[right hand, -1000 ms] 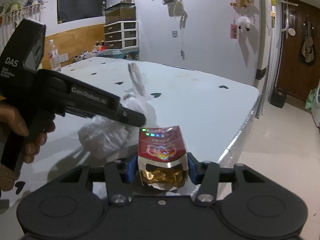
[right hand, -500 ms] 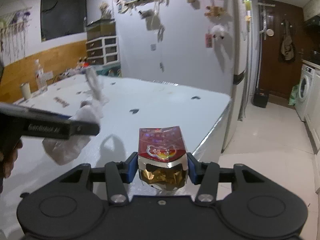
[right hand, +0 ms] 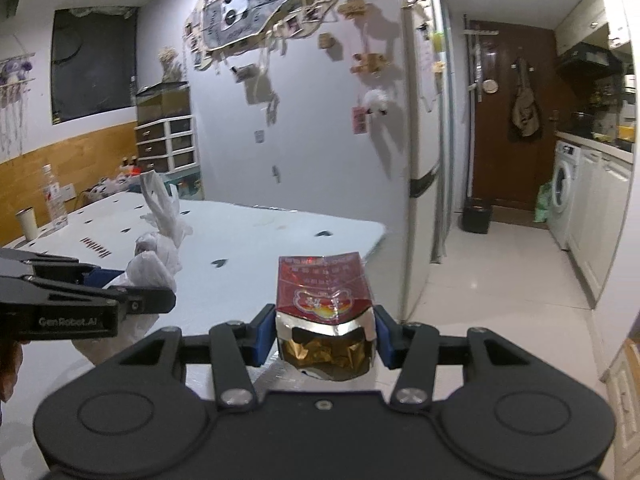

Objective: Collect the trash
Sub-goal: 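Carry the white bag and red snack box over the yellow bin with both tools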

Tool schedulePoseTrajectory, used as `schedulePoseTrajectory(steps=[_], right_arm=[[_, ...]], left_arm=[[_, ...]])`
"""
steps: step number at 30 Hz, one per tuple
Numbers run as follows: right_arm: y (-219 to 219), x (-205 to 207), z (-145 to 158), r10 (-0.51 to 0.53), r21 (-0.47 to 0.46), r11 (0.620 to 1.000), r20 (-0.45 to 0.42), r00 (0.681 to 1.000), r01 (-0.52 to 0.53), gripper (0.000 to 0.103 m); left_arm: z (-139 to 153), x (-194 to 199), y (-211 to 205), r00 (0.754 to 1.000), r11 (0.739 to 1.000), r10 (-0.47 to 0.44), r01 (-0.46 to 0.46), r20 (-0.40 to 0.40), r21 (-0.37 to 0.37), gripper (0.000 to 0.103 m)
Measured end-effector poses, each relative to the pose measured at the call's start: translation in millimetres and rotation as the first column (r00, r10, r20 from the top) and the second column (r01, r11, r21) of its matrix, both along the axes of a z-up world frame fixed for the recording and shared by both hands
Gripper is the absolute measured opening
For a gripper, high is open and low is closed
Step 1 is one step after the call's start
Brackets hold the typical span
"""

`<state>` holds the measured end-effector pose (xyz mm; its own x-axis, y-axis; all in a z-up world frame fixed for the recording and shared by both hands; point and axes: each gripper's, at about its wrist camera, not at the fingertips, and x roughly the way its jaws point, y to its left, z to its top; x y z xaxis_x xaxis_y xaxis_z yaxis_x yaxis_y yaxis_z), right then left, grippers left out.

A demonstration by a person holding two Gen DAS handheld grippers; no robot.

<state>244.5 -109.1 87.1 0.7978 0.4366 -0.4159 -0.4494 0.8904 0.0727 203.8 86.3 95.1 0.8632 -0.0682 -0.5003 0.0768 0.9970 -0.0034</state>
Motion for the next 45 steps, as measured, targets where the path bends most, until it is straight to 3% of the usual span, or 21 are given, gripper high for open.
schedulePoseTrajectory(steps=[11, 20, 25, 35, 41, 45], right_arm=[[-73, -5, -8, -0.136, -0.017, 0.991, -0.005, 0.991, 0.136, 0.051], [-132, 2, -37, -0.255, -0.027, 0.967, -0.059, 0.965, 0.254, 0.051], [-153, 14, -72, -0.297, -0.005, 0.954, -0.13, 0.946, 0.299, 0.051], [-156, 52, -173, -0.349, -0.028, 0.933, -0.317, 0.882, 0.359, 0.051], [-166, 81, -208, -0.38, -0.053, 0.919, -0.381, 0.843, 0.39, 0.051], [-174, 103, -234, -0.381, -0.06, 0.915, -0.446, 0.81, 0.398, 0.051]], left_arm=[[-6, 16, -81, 0.993, 0.993, -0.119, 0.119, -0.002, -0.022, 0.038], [-38, 46, -151, 0.972, 0.973, -0.227, 0.224, -0.065, -0.05, 0.038], [-72, 69, -175, 0.957, 0.966, -0.256, 0.249, -0.141, -0.062, 0.038], [-154, 122, -193, 0.916, 0.971, -0.237, 0.222, -0.324, -0.085, 0.038], [-187, 167, -197, 0.897, 0.977, -0.212, 0.194, -0.388, -0.087, 0.038], [-219, 196, -208, 0.871, 0.978, -0.21, 0.185, -0.444, -0.1, 0.038]])
